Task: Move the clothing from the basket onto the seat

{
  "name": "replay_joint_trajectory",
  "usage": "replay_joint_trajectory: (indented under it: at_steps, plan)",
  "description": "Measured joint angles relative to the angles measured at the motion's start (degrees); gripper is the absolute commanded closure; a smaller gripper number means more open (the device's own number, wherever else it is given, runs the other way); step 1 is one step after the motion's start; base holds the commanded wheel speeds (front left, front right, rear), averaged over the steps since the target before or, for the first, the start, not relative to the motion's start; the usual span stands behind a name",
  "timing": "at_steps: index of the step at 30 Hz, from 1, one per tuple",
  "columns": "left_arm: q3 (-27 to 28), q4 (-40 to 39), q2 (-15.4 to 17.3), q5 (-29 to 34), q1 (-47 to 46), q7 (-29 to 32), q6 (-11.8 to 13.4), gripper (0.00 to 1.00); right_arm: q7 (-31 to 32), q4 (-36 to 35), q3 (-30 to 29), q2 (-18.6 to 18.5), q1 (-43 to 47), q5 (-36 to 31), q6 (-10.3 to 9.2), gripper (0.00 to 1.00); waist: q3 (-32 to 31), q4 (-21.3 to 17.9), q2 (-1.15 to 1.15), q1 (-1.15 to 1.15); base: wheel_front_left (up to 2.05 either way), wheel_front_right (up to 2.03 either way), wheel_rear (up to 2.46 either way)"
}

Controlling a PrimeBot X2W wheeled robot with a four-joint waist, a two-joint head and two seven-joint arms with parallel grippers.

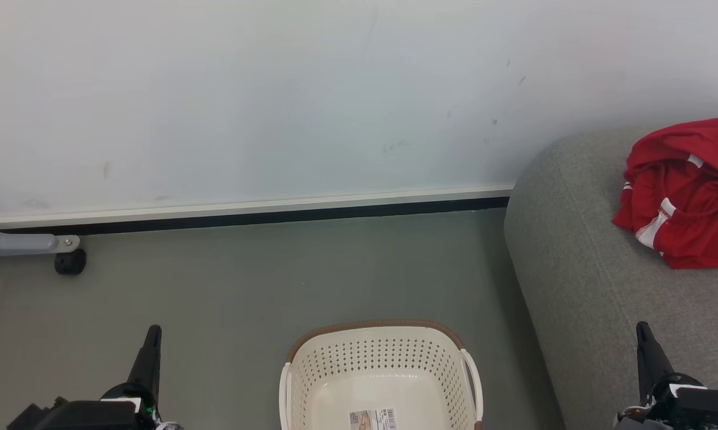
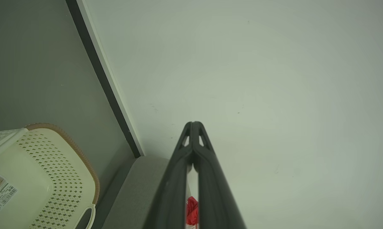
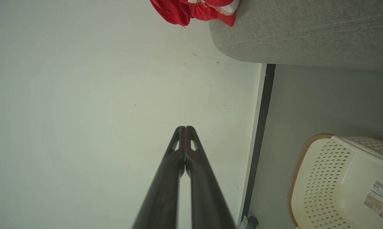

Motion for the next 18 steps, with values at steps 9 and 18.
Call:
replay_joint_trajectory:
  at_steps: [9, 18]
  plan:
    - [0.0, 0.0, 0.0, 0.0, 0.0, 0.0, 0.0, 1.00, 0.0, 0.0, 0.0, 0.0, 0.0, 0.0, 0.00, 1.00, 0.0, 0.0, 0.00, 0.00, 0.00, 0.00, 0.00]
    - [0.0, 0.0, 0.0, 0.0, 0.0, 0.0, 0.0, 1.00, 0.0, 0.0, 0.0, 0.0, 0.0, 0.0, 0.00, 1.00, 0.0, 0.0, 0.00, 0.00, 0.00, 0.00, 0.00]
